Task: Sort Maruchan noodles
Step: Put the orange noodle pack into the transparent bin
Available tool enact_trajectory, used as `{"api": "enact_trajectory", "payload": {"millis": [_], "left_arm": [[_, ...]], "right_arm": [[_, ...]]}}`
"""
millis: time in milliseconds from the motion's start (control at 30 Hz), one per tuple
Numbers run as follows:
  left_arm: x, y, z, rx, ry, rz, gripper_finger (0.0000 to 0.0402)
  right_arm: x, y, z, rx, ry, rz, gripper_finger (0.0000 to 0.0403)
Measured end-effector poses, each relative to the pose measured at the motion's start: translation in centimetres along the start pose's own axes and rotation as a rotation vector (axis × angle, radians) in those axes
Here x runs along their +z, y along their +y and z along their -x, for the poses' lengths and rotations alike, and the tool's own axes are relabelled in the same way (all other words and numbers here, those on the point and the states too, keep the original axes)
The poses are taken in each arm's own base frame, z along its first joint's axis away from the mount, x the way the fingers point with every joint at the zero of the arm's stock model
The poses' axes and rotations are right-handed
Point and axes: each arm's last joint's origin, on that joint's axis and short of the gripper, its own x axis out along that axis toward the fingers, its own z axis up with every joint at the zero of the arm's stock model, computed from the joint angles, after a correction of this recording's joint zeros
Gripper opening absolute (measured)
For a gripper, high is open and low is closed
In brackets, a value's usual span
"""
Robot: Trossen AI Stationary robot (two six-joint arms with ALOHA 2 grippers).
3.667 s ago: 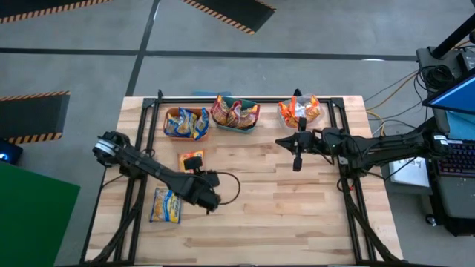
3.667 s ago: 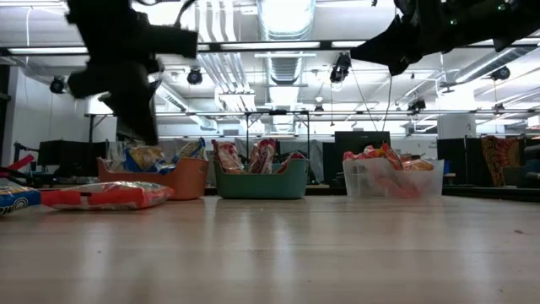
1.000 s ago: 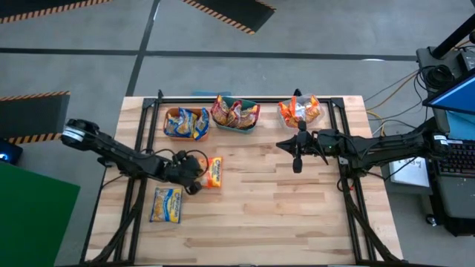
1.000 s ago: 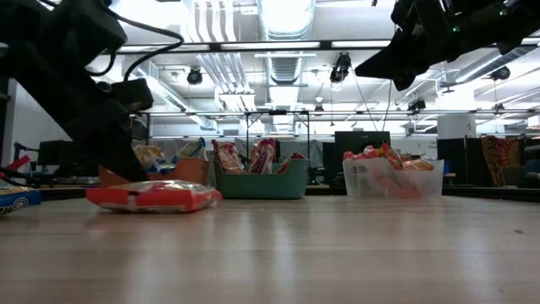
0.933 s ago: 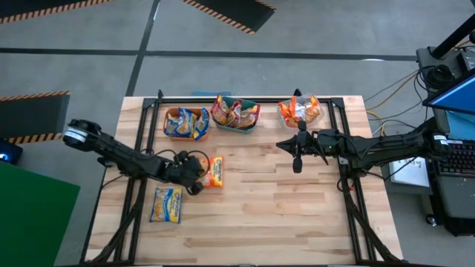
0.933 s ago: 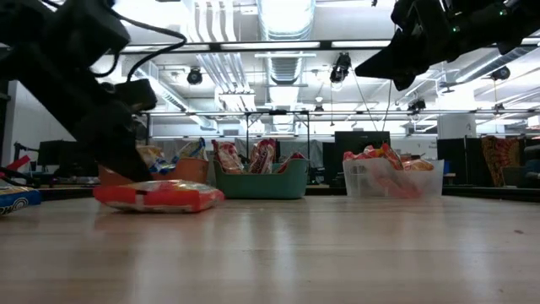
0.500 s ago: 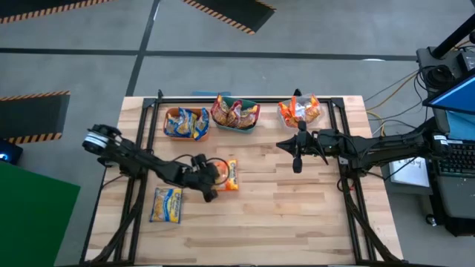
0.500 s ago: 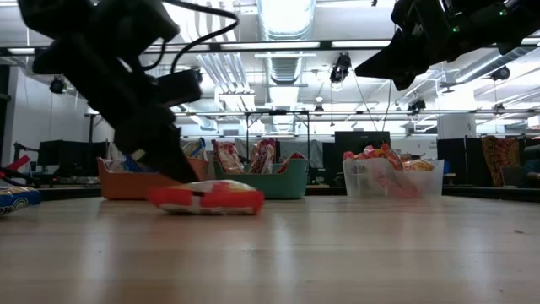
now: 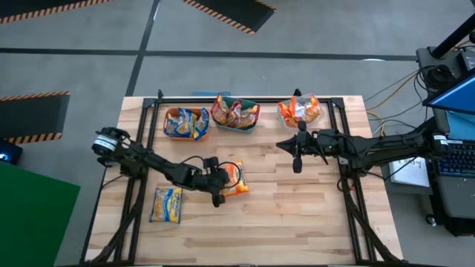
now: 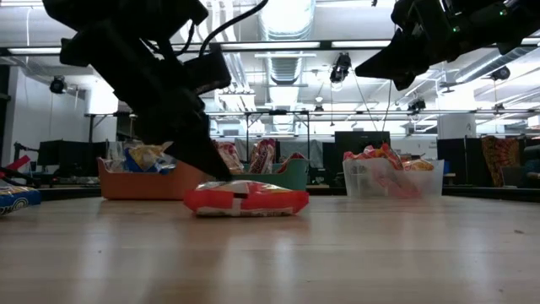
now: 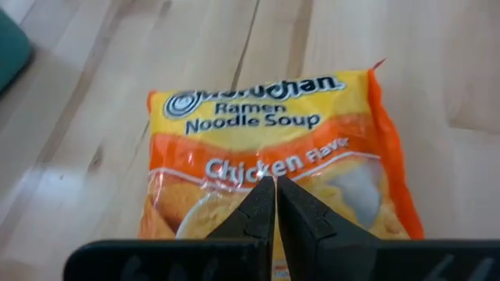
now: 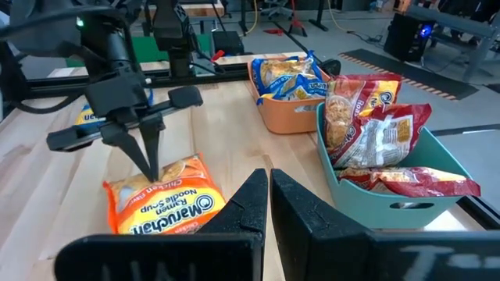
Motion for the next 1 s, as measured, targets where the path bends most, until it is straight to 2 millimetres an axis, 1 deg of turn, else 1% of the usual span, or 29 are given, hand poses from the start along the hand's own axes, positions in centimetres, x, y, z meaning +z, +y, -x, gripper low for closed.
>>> {"api": "enact_trajectory", "payload": {"millis": [133,233,333,400,467,567,700,867,1000], "left_arm": [[0.5,0.0,0.1,-0.010,-0.028,-0.042,0.0000],[0.6,0.3,0.3,-0.072,-0.024,-0.103,0.0000],[0.6,1.5,1.2,-0.146,-0.023,-0.121,0.0000],[0.4,2.6,2.1,-0.142,-0.019,-0.105,0.0000],[-0.5,3.7,3.1,-0.114,0.006,-0.075,0.0000],[-1.9,4.9,4.4,-0.067,0.002,-0.013,0.0000],[-3.4,5.7,5.3,-0.060,-0.052,0.066,0.0000],[-4.4,5.9,5.3,-0.078,-0.140,0.128,0.0000],[-4.4,5.7,4.8,-0.096,-0.206,0.161,0.0000]], "right_arm": [[0.0,0.0,0.0,0.000,0.000,0.000,0.0009],[0.0,0.0,0.0,0.000,0.000,0.004,0.0009],[-0.2,0.0,0.0,0.000,0.005,0.004,0.0009],[-0.4,0.0,0.0,0.000,0.010,-0.002,0.0009],[-0.4,0.0,0.0,0.000,0.011,-0.019,0.0009],[-0.4,0.0,0.0,0.001,0.010,-0.075,0.0009],[-0.4,0.0,0.0,0.002,0.014,-0.205,0.0009],[-1.1,0.3,-0.8,0.029,0.066,-0.372,0.0009],[-2.1,0.6,-1.8,0.055,0.141,-0.467,0.0009]]}}
